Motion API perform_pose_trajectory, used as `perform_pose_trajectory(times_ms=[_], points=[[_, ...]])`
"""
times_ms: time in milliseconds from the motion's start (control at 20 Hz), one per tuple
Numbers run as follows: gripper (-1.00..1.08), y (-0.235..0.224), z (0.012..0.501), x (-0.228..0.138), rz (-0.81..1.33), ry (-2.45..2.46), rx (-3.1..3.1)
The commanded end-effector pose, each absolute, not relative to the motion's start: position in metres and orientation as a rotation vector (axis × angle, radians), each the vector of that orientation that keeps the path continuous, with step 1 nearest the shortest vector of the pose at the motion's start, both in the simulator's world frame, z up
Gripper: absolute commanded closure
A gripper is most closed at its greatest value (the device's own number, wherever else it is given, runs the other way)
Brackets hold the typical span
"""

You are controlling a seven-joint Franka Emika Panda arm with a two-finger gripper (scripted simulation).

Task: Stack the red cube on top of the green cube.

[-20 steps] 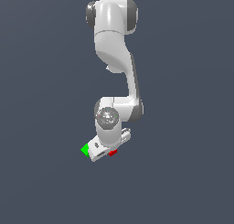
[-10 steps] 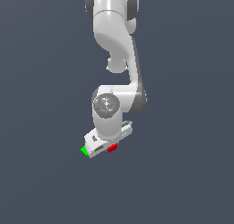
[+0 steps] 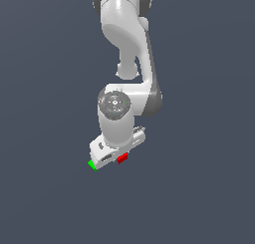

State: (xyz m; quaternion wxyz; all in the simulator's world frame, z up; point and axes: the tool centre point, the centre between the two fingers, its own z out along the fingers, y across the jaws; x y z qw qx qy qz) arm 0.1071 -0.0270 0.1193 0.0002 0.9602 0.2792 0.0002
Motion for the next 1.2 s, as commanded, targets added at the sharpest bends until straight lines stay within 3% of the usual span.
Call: perform_pose_trajectory(times_ms=[0, 300, 850, 1150], points=[[1.08, -0.027, 0.12, 0.107, 0.001, 0.877, 3.016], [1.08, -0.045, 0.11, 0.106, 0.001, 0.877, 3.016], [1.08, -0.132, 0.066, 0.106, 0.0, 0.877, 3.016], [1.08, -0.145, 0.06, 0.107, 0.0, 0.877, 3.016]])
